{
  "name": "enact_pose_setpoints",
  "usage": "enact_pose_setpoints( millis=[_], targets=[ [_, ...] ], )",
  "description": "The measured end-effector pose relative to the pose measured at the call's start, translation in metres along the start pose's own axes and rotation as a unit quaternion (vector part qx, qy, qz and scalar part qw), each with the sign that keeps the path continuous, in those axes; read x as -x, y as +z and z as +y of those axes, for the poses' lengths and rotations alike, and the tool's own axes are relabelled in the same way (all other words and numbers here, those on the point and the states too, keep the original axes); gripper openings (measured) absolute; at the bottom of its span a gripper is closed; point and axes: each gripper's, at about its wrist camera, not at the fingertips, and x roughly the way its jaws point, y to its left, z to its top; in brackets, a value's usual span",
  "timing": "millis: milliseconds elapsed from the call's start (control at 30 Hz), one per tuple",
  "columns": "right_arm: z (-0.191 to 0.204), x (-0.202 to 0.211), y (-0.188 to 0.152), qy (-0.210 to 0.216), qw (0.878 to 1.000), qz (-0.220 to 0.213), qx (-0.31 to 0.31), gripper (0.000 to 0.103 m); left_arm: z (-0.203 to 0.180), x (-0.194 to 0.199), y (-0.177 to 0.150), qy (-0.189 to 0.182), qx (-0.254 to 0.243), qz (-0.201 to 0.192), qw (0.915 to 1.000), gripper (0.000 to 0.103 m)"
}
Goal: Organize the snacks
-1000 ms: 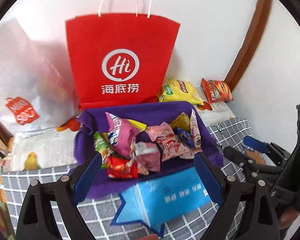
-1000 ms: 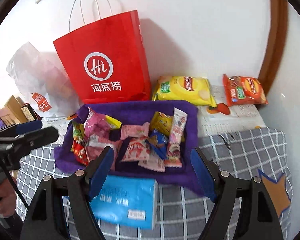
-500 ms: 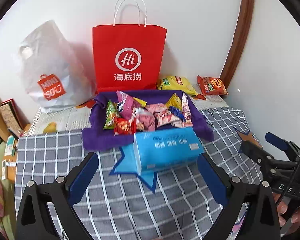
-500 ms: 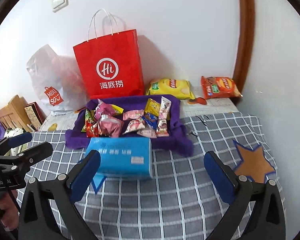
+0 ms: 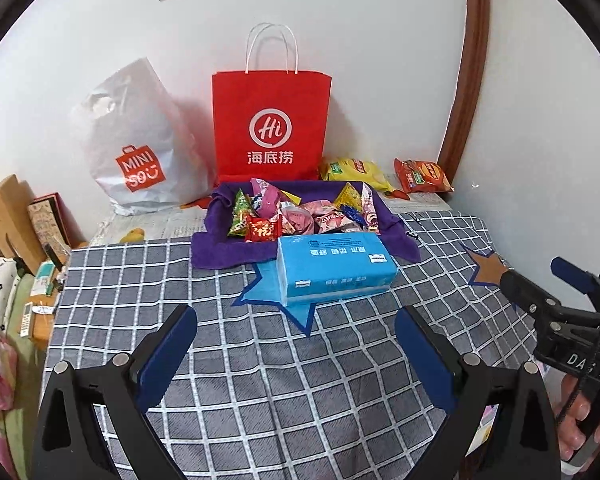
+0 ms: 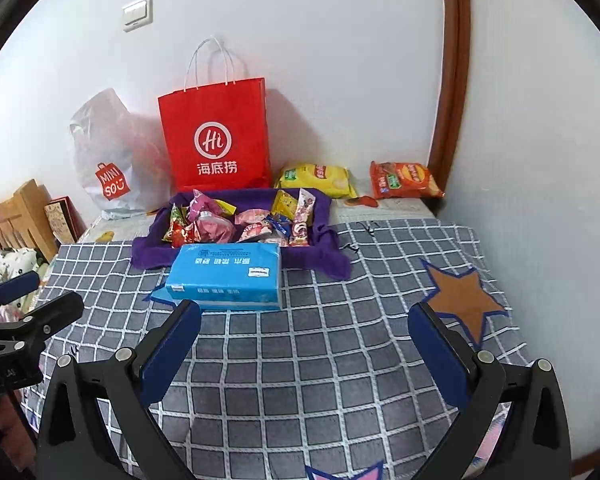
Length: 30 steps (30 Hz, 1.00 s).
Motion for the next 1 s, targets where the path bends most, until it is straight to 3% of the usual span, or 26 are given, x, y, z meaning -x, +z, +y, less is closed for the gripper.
enact_pose_setpoints(
  millis=[400,1000],
  targets=[
    [-0.005,0.027,-0.006,0.011,1.0,-0.022,-0.017,0.102,0.004,0.022,-0.013,0.006,0.008,-0.013,0.9999,0.1],
    [0.001,0.035,-0.008,0.013,0.999,-0.028,-0.011,0.102,0.006,0.027,-0.012,0.004,0.012,-0.018,0.9998,0.1]
  ],
)
